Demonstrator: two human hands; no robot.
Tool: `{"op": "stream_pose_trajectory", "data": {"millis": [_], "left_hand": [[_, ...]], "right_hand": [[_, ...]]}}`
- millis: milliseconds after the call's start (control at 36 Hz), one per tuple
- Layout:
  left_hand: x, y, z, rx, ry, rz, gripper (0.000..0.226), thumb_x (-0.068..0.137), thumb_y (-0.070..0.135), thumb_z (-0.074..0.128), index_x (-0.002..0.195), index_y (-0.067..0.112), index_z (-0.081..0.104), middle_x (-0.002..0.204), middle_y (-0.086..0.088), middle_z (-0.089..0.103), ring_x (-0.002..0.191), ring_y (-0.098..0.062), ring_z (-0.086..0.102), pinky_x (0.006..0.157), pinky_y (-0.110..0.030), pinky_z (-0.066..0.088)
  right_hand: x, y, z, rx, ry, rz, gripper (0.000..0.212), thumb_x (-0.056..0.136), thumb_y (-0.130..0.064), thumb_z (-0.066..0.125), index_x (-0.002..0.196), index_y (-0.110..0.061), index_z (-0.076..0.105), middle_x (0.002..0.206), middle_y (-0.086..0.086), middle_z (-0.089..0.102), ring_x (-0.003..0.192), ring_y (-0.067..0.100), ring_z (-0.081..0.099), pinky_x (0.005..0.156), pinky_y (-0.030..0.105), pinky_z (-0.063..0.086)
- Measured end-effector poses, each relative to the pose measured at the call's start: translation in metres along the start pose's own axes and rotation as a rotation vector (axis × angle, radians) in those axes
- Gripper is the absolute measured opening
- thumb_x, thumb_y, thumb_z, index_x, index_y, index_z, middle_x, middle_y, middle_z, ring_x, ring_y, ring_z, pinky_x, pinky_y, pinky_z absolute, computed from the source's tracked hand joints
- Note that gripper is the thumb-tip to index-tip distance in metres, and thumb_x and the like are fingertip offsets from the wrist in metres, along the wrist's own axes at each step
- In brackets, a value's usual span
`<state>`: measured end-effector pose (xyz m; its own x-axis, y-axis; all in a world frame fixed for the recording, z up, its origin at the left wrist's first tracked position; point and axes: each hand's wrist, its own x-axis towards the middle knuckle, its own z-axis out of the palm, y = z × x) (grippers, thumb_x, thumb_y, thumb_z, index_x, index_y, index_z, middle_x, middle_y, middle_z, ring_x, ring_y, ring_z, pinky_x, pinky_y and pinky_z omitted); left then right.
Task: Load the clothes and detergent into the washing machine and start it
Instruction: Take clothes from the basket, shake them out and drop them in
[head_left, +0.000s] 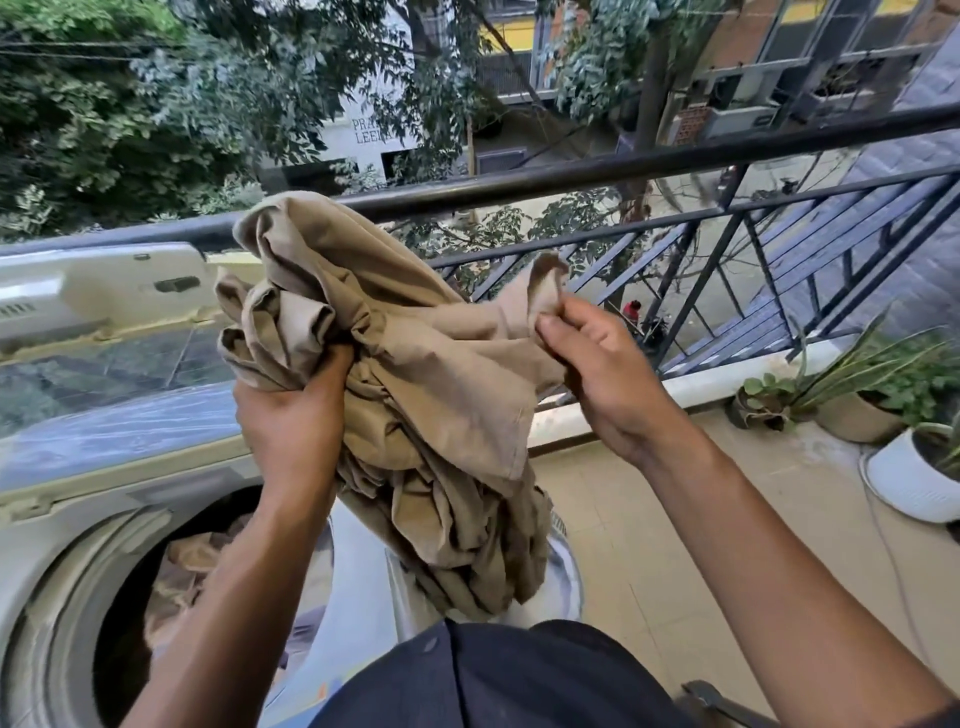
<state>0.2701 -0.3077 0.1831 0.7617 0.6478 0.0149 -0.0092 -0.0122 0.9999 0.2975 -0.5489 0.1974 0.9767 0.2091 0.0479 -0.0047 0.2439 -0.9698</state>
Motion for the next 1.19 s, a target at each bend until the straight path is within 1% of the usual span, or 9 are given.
{"op": "stream_pose_trajectory", "data": {"millis": [139, 306, 389, 500, 667, 806, 861, 1028, 1194], "left_hand": [[-0.004, -0.001, 0.005, 0.008, -0.112, -0.002, 0.036, 0.073, 0.049, 0.085, 0.106, 0.040, 0.075, 0.106, 0.017, 0.078, 0.102, 0.002, 0.072, 0.093, -0.031, 0.058], [-0.018, 0.006, 0.009, 0.082, -0.375, 0.102, 0.068, 0.066, 0.068, 0.070, 0.124, 0.034, 0.059, 0.120, 0.021, 0.067, 0.115, 0.005, 0.062, 0.095, -0.011, 0.049], [-0.023, 0.006, 0.015, 0.280, -0.417, 0.174, 0.061, 0.065, 0.051, 0.088, 0.114, 0.043, 0.054, 0.111, 0.024, 0.063, 0.107, 0.013, 0.053, 0.081, 0.004, 0.038], [-0.020, -0.001, 0.020, 0.295, -0.263, 0.152, 0.044, 0.067, 0.029, 0.095, 0.091, 0.046, 0.062, 0.092, 0.032, 0.063, 0.101, 0.004, 0.062, 0.072, -0.008, 0.043], [-0.008, -0.016, 0.013, 0.171, -0.126, 0.078, 0.068, 0.057, 0.051, 0.091, 0.121, 0.034, 0.071, 0.110, 0.015, 0.075, 0.107, -0.010, 0.070, 0.089, -0.025, 0.051], [-0.007, -0.004, 0.007, 0.064, -0.102, 0.089, 0.054, 0.059, 0.044, 0.091, 0.110, 0.042, 0.074, 0.106, 0.025, 0.075, 0.106, 0.006, 0.069, 0.094, -0.024, 0.056], [-0.005, 0.005, 0.004, 0.017, -0.096, 0.094, 0.056, 0.056, 0.042, 0.093, 0.109, 0.044, 0.074, 0.103, 0.029, 0.075, 0.103, 0.011, 0.068, 0.092, -0.021, 0.055], [-0.005, 0.029, 0.002, -0.089, -0.091, 0.151, 0.050, 0.067, 0.025, 0.095, 0.108, 0.040, 0.070, 0.103, 0.032, 0.075, 0.104, 0.011, 0.069, 0.086, -0.012, 0.055], [-0.004, 0.037, -0.001, -0.100, -0.062, 0.157, 0.059, 0.059, 0.040, 0.095, 0.109, 0.047, 0.063, 0.117, 0.024, 0.073, 0.115, 0.003, 0.067, 0.109, -0.035, 0.054]], "right_hand": [[0.006, -0.015, 0.030, 0.260, -0.113, -0.048, 0.025, 0.105, -0.003, 0.047, 0.120, -0.010, 0.066, 0.107, 0.006, 0.076, 0.091, 0.014, 0.072, 0.080, 0.025, 0.059], [0.008, -0.014, 0.065, 0.276, -0.197, -0.015, 0.033, 0.105, -0.014, 0.047, 0.133, -0.008, 0.062, 0.127, 0.011, 0.070, 0.118, 0.021, 0.067, 0.103, 0.030, 0.053], [0.003, -0.016, 0.075, 0.302, -0.301, 0.015, 0.055, 0.104, -0.029, 0.043, 0.149, 0.003, 0.047, 0.152, 0.020, 0.052, 0.142, 0.031, 0.050, 0.120, 0.041, 0.038], [0.001, -0.014, 0.076, 0.339, -0.428, 0.149, 0.067, 0.106, -0.039, 0.032, 0.154, 0.008, 0.034, 0.160, 0.031, 0.035, 0.148, 0.040, 0.035, 0.129, 0.054, 0.015], [0.005, -0.005, 0.044, 0.206, -0.262, 0.088, 0.042, 0.098, -0.025, 0.052, 0.125, 0.004, 0.065, 0.124, 0.021, 0.070, 0.113, 0.027, 0.066, 0.097, 0.033, 0.055], [0.006, 0.055, 0.011, -0.476, 0.156, 0.086, 0.028, 0.086, 0.007, 0.061, 0.096, -0.017, 0.071, 0.097, 0.007, 0.076, 0.085, 0.016, 0.070, 0.072, 0.027, 0.055], [0.001, 0.078, -0.004, -0.832, 0.081, 0.207, 0.018, 0.086, -0.013, 0.064, 0.099, -0.023, 0.070, 0.100, 0.003, 0.074, 0.093, 0.024, 0.070, 0.082, 0.041, 0.058], [-0.016, 0.120, -0.015, -1.415, -0.398, 0.664, 0.080, 0.073, -0.042, 0.081, 0.142, -0.023, 0.046, 0.135, 0.013, 0.061, 0.123, 0.036, 0.060, 0.094, 0.041, 0.054], [-0.014, 0.152, -0.018, -1.465, -0.261, 0.584, 0.042, 0.095, -0.045, 0.055, 0.134, -0.031, 0.058, 0.136, 0.006, 0.064, 0.122, 0.033, 0.062, 0.091, 0.039, 0.052]]}}
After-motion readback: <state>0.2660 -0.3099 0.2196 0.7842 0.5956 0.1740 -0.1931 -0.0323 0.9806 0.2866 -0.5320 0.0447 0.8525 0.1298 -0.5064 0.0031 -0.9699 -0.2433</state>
